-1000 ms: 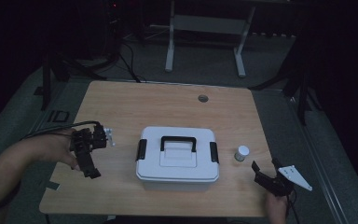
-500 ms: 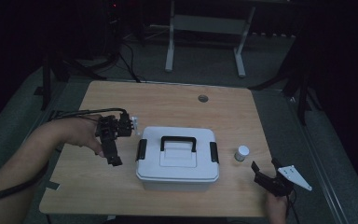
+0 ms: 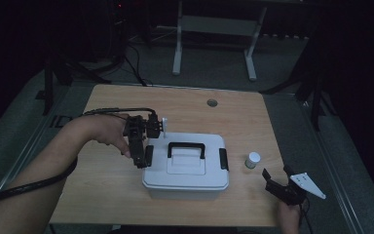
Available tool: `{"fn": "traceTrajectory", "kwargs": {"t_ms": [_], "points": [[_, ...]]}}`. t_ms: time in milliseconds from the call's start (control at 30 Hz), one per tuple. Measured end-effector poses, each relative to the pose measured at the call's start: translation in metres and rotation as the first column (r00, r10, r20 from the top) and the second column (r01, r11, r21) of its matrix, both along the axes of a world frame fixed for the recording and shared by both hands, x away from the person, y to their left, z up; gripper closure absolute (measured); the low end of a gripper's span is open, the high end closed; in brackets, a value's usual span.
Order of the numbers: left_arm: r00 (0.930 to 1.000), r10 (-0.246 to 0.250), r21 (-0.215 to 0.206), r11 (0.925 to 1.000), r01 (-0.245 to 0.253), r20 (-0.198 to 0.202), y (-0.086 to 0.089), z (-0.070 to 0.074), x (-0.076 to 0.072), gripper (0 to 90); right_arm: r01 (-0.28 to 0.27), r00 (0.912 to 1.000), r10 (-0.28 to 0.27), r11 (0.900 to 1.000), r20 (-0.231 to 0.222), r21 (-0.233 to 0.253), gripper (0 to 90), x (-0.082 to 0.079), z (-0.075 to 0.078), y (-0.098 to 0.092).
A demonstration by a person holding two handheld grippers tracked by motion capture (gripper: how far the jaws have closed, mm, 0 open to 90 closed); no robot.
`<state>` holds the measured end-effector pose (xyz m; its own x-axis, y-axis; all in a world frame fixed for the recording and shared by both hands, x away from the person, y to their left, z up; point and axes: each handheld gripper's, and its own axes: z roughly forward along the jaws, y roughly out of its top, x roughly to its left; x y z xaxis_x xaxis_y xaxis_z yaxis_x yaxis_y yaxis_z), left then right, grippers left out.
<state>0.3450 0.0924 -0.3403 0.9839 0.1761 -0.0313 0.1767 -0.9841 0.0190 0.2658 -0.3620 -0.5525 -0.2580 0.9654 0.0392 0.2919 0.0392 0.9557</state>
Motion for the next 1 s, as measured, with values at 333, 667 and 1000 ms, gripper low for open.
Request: {"fn": "traceTrajectory", "kwargs": {"t_ms": [333,667,1000], "points": [[0.999,-0.044,0.01,0.999,0.044,0.002,-0.034,-0.001,0.009,6.0,0.001,1.0,-0.001,1.0,-0.001,0.002,12.8,0.0,0.0,0.0],[0.9963,-0.086,0.019,0.9961,0.086,0.002,-0.058,-0.007,0.018,14.1,-0.002,1.0,0.002,1.0,0.0,0.005,12.7,0.0,0.0,-0.001],[0.9931,-0.117,0.028,0.9927,0.117,-0.005,-0.071,-0.014,0.023,42.2,-0.004,1.0,0.004,1.0,0.0,0.006,12.7,0.0,0.0,-0.001]]}}
